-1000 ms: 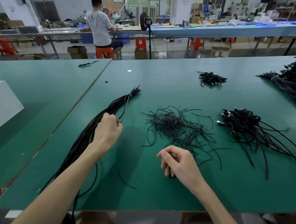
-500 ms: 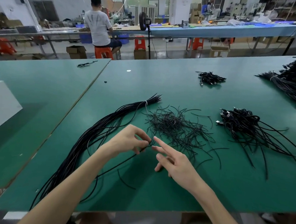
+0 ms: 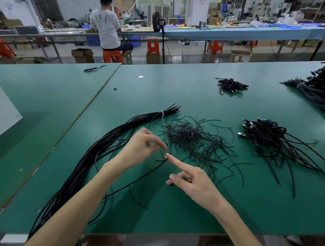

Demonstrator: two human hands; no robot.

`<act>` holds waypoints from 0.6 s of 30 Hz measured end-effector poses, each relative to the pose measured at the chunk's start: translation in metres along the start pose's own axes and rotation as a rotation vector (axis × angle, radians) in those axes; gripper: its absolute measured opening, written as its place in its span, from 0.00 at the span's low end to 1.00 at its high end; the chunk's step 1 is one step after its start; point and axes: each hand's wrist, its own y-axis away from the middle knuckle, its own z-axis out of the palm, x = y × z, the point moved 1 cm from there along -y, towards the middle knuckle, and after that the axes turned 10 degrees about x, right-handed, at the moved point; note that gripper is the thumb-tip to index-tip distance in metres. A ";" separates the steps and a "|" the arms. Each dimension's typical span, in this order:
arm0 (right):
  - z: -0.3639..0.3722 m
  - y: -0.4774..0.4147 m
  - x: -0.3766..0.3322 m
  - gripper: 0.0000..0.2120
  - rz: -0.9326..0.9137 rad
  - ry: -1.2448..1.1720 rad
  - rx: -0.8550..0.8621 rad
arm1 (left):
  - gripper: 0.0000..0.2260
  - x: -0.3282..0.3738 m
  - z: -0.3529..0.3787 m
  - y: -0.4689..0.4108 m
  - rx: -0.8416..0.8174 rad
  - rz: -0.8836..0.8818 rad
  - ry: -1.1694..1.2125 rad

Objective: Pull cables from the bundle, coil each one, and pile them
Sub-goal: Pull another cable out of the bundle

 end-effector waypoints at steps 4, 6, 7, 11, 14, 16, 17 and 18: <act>-0.001 0.000 -0.002 0.24 0.003 -0.044 -0.010 | 0.20 -0.022 0.006 -0.028 0.207 0.044 -0.473; -0.001 0.001 -0.001 0.23 0.020 -0.056 -0.009 | 0.26 -0.037 0.011 -0.043 0.023 -0.016 -0.663; -0.001 0.001 -0.002 0.23 0.030 -0.070 -0.007 | 0.26 -0.045 0.015 -0.049 -0.055 -0.038 -0.721; -0.003 0.003 -0.008 0.19 0.053 -0.179 0.037 | 0.25 -0.064 0.026 -0.061 -0.152 -0.131 -0.721; -0.003 0.003 -0.010 0.17 0.078 -0.202 0.054 | 0.25 -0.071 0.027 -0.067 -0.096 -0.170 -0.726; -0.004 0.003 -0.010 0.17 0.083 -0.222 0.055 | 0.25 -0.074 0.028 -0.072 -0.073 -0.184 -0.750; -0.004 0.003 -0.011 0.16 0.081 -0.237 0.053 | 0.24 -0.075 0.028 -0.075 -0.070 -0.199 -0.758; -0.004 0.003 -0.012 0.16 0.078 -0.248 0.050 | 0.24 -0.076 0.028 -0.077 -0.074 -0.216 -0.769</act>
